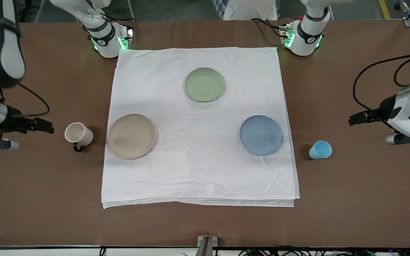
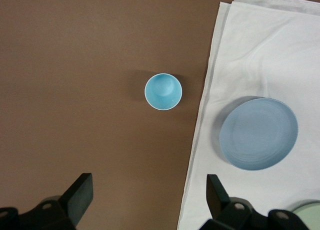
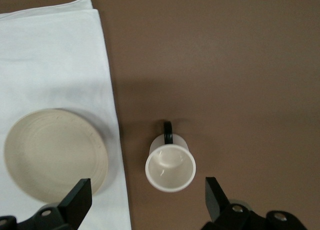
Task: Place blue cup in blue plate and white mug in gray plate
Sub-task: 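Grasp the white mug with the right gripper while the left gripper grasps the cup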
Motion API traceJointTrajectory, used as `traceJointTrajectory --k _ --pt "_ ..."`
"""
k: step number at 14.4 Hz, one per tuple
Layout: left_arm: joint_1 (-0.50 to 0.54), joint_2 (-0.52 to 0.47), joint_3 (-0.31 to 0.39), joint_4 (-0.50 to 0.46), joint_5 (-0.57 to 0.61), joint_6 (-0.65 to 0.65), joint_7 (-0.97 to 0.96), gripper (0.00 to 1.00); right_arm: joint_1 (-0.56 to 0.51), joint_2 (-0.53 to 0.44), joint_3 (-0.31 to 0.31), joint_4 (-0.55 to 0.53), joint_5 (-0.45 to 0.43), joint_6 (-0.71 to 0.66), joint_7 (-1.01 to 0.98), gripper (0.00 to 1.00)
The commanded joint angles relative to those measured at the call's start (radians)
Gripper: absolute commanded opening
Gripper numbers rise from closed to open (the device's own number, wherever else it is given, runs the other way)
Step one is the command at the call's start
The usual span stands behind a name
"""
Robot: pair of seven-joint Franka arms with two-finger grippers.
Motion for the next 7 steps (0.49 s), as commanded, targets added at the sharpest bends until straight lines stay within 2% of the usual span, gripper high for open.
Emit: traceJointTrajectory --k 1,3,5,7 --pt "0.007 0.056 -0.001 -0.047 0.02 0.107 -0.011 1.0 -0.034 0.119 0.008 0.002 -0.003 0.084 -0.013 1.0" --pt "0.039 0.109 -0.001 -0.085 0.029 0.232 0.012 1.0 -0.044 0.13 0.008 -0.122 0.003 0.245 -0.013 1.0" --pt "0.03 0.119 -0.001 -0.168 0.034 0.389 0.011 1.0 -0.044 0.127 0.011 -0.242 0.008 0.377 -0.012 1.0" --pt "0.018 0.164 -0.001 -0.185 0.05 0.458 0.003 1.0 -0.039 0.12 0.015 -0.3 0.009 0.405 -0.012 0.98"
